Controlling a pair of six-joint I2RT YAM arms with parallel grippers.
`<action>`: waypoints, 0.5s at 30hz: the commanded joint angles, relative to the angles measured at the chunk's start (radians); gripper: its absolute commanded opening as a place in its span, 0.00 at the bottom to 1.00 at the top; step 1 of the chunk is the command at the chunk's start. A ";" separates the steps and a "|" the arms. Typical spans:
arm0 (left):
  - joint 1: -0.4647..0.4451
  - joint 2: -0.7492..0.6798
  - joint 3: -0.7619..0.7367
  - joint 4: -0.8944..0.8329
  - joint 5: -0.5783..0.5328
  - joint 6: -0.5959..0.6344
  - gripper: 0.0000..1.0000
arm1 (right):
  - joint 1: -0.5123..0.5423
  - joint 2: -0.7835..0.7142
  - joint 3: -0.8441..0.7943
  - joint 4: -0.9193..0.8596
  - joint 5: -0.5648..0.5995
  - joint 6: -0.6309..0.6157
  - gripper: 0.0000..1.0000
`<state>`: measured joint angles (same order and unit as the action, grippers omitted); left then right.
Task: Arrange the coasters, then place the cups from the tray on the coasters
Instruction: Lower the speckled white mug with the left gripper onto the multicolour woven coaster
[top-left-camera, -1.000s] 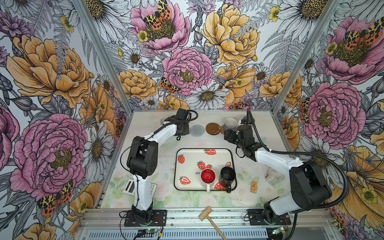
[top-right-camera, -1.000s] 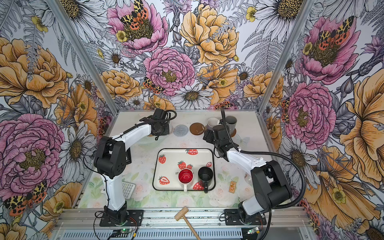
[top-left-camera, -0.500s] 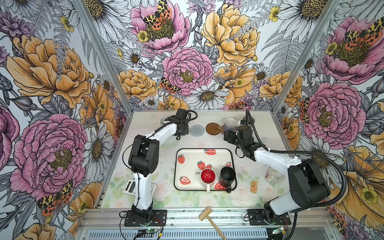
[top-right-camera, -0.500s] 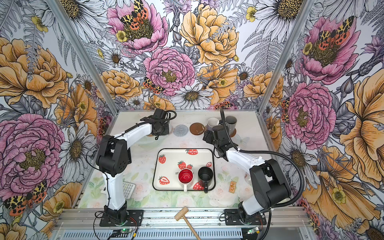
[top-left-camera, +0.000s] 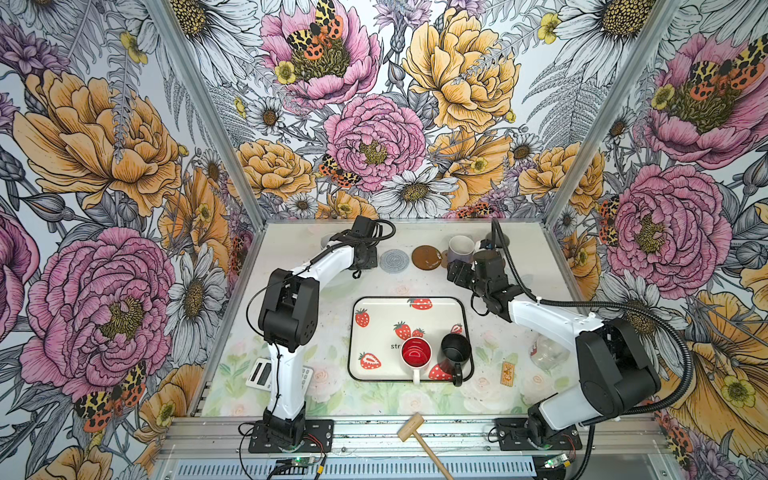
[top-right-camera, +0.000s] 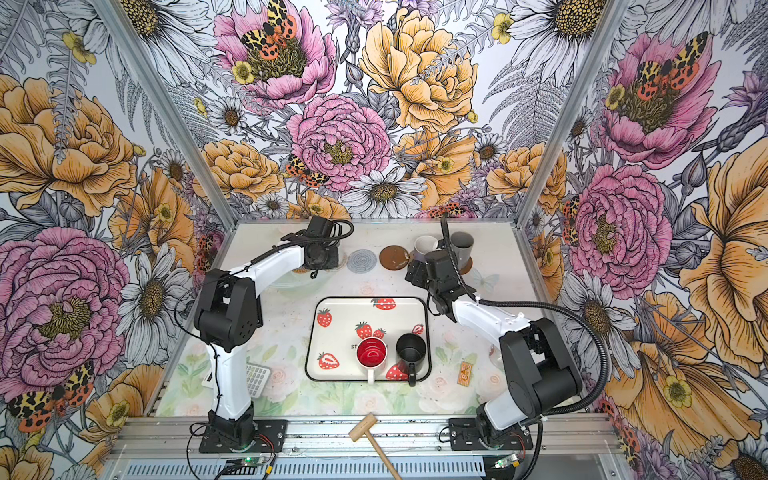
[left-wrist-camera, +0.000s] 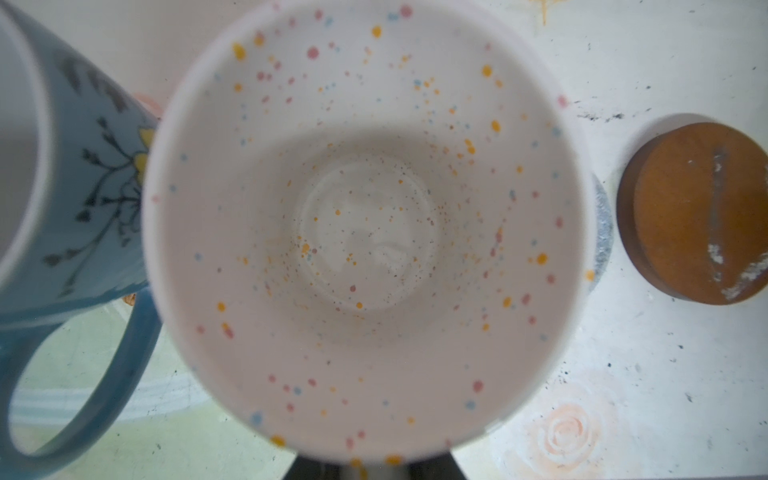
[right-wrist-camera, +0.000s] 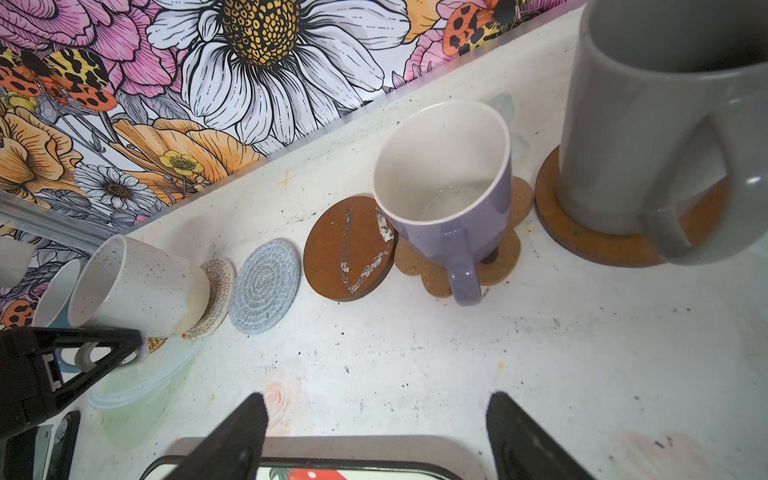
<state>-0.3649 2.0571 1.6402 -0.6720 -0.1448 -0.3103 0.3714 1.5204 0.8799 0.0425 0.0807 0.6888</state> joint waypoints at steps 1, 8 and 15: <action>0.014 -0.007 0.042 0.077 -0.029 0.012 0.00 | -0.008 0.012 0.035 0.006 -0.004 0.004 0.85; 0.019 0.004 0.045 0.077 -0.032 0.013 0.00 | -0.008 0.012 0.039 0.003 -0.007 0.002 0.85; 0.020 0.004 0.053 0.077 -0.017 0.011 0.00 | -0.009 0.013 0.039 0.002 -0.009 0.001 0.85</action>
<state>-0.3576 2.0766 1.6405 -0.6697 -0.1474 -0.3099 0.3714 1.5204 0.8845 0.0422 0.0803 0.6884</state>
